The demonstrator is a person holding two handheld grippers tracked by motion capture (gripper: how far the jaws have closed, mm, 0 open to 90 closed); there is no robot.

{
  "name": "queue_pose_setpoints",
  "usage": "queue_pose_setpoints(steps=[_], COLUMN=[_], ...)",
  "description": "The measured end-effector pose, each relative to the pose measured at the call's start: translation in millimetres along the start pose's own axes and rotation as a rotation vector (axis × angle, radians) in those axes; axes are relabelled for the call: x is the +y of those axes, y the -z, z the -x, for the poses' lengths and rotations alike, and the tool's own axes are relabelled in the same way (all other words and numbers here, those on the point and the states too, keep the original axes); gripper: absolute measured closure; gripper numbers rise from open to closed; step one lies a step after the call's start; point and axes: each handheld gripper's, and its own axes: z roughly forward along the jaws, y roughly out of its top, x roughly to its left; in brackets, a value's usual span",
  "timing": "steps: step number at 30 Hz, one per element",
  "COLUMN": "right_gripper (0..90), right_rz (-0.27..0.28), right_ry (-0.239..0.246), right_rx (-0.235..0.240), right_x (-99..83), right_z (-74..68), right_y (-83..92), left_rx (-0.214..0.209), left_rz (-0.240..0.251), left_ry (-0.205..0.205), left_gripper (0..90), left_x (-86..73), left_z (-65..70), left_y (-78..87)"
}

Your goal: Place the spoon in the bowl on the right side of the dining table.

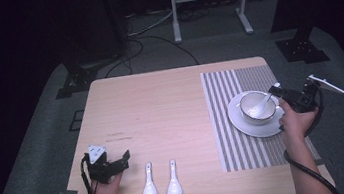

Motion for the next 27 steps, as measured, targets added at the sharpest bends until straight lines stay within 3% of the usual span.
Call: queue_pose_setpoints(steps=[10,27], right_gripper=[84.2,83.0], right_rz=[0.046,0.022], right_ry=[-0.013,-0.021], right_rx=[-0.026,-0.034], right_x=[-1.1,-9.2], right_z=[9.7,21.3], right_y=[2.8,-1.1], left_rx=[0.000,0.001], left_rz=[0.000,0.001], left_ry=[0.000,-0.001], left_gripper=[3.3,3.3], left_x=[0.0,0.0], left_z=[0.1,0.2], left_y=[-0.1,-0.1])
